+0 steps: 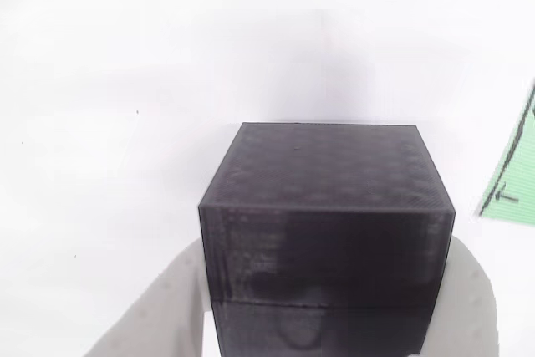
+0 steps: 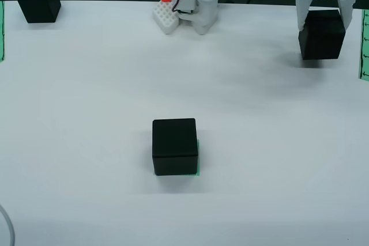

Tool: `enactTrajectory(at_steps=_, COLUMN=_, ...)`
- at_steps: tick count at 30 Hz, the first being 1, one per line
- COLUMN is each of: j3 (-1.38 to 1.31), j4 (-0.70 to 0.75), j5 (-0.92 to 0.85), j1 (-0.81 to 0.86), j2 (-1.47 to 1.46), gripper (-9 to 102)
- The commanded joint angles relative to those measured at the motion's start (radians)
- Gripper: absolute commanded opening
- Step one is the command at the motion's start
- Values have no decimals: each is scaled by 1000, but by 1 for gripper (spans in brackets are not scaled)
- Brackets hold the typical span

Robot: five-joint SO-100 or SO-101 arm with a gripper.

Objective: Stack 3 Blocks on the chosen place.

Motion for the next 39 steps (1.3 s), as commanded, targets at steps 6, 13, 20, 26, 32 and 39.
enactTrajectory(at_steps=6, j3=-5, j4=9, j5=8, j1=359, j2=189, gripper=16)
enactTrajectory(at_steps=13, j3=-6, j4=9, j5=8, j1=680, j2=238, gripper=16)
enactTrajectory(at_steps=20, j3=-57, j4=11, j5=8, j1=842, j2=301, gripper=16)
enactTrajectory(at_steps=26, j3=-66, j4=11, j5=-3, j1=980, j2=322, gripper=16)
enactTrajectory(at_steps=32, j3=-121, j4=11, j5=-12, j1=1137, j2=290, gripper=16)
enactTrajectory(at_steps=39, j3=-152, j4=11, j5=-11, j1=1227, j2=195, gripper=16)
